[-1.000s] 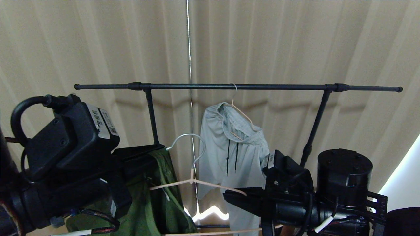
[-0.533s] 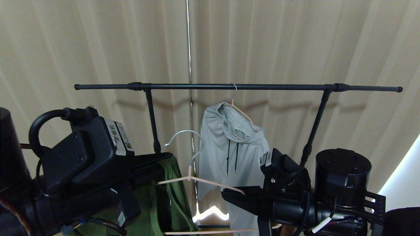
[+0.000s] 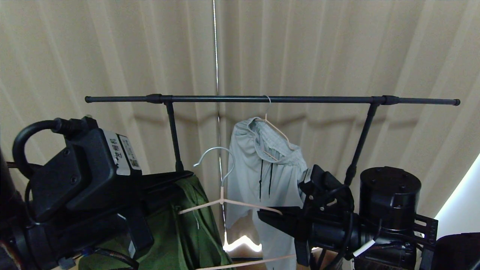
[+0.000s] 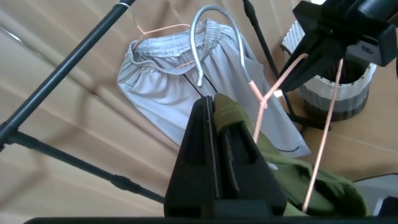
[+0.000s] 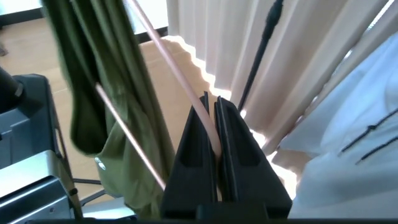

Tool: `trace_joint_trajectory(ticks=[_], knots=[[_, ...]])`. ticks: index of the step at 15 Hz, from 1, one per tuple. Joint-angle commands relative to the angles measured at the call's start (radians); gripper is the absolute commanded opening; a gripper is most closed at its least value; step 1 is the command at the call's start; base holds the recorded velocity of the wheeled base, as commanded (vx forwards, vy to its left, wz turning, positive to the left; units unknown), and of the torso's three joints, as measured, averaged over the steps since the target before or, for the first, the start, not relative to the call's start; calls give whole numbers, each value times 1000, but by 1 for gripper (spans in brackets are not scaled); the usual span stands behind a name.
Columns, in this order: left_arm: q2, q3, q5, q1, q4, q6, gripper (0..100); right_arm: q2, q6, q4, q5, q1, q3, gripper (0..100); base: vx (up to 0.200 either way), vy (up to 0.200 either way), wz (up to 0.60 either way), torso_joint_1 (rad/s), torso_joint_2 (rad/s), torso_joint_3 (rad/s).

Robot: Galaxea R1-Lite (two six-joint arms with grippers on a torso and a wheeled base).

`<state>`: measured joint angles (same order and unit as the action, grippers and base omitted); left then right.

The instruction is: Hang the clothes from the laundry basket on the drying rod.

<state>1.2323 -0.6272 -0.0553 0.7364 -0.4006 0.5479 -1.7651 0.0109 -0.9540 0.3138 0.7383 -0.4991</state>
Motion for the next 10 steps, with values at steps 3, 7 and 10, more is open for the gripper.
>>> trace_joint_trajectory(ticks=[3,7,10], knots=[[-8,4,-3,0,-1,24,100,-1,0,-2,-1,-10,-9,0,0,0,0,0,0,0],[-40,34,2,-3,-3,24,100,4,0,-5,-2,-36,-7,0,0,0,0,0,0,0],[-74,54,-3,-22,-3,24,100,7,0,-5,-2,-63,-10,0,0,0,0,0,0,0]])
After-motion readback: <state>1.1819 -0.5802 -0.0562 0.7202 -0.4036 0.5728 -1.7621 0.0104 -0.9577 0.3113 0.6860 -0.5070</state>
